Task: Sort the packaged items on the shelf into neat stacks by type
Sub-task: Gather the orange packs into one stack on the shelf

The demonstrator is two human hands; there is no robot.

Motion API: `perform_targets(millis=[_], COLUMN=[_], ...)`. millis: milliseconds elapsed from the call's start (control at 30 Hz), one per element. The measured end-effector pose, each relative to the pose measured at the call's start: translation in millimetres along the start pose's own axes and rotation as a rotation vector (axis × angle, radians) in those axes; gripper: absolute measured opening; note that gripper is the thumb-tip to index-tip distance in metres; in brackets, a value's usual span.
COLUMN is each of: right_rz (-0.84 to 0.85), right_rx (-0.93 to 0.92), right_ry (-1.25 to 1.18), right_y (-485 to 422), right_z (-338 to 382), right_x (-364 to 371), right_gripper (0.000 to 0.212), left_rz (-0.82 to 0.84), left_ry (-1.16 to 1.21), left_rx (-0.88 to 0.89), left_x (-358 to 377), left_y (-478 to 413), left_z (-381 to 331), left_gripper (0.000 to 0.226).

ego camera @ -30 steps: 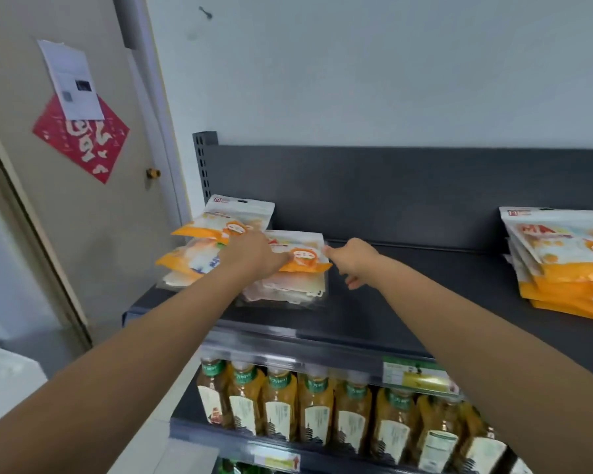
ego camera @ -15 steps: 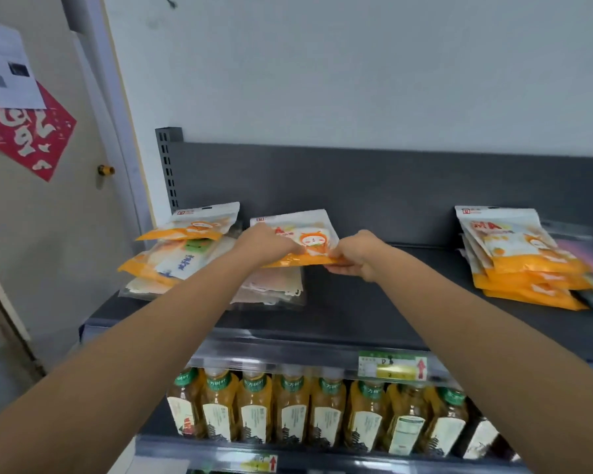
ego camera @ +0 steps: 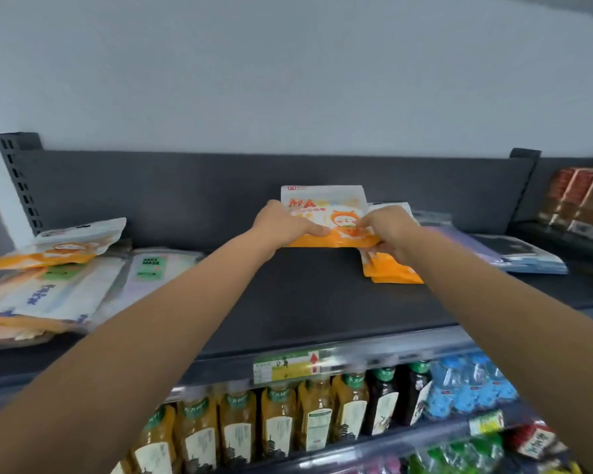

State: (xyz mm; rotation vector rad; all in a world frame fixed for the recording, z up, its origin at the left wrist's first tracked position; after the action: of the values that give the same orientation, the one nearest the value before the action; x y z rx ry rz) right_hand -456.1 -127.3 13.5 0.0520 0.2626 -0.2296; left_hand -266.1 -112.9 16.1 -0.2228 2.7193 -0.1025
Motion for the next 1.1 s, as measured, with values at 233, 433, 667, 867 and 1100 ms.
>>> perform_targets(millis=[233,433,667,867,1100], right_rz=[-0.016,0.072,0.188,0.175,0.141], right_rx=[-0.144,-0.301,-0.286,-0.293,-0.321], right_ry=[0.257,0.505,0.738,0.759,0.765], right_y=[-60.9,-122.8,-161.1,-177.3,-177.1], right_z=[-10.0,-20.3,-41.6,-57.8,-55.8], right_x=[-83.7,-121.0,-124.7,-118.5,-124.5], right_gripper=[0.04,0.021,0.034,0.037,0.068], left_rz=[-0.003,-0.038,-0.076,-0.068,-0.06], left_ry=[-0.001,-0.003,-0.073,-0.172,-0.155], left_rx=[0.039,-0.067,-0.129,-0.165,-0.154], left_x=[97.7,172.4,208.2,213.6,209.3], left_y=[-32.3,-64.6,-70.5,-71.4,-75.2], left_z=[-37.6,-44.9,-47.5,-47.5,-45.9], left_gripper=[0.047,0.055,0.032,0.07,0.063])
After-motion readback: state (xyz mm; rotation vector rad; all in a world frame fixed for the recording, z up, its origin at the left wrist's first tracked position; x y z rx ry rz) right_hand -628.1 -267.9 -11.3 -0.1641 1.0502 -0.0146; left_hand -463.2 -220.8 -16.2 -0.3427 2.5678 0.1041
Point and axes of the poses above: each hand's wrist, its own y-axis away from the middle knuckle, its own x-axis out of the palm, z = x × y, the point moved 6 cm from there along -y, towards the middle knuckle, and after that the axes turned 4 degrees about -z, right-handed, at the moved point
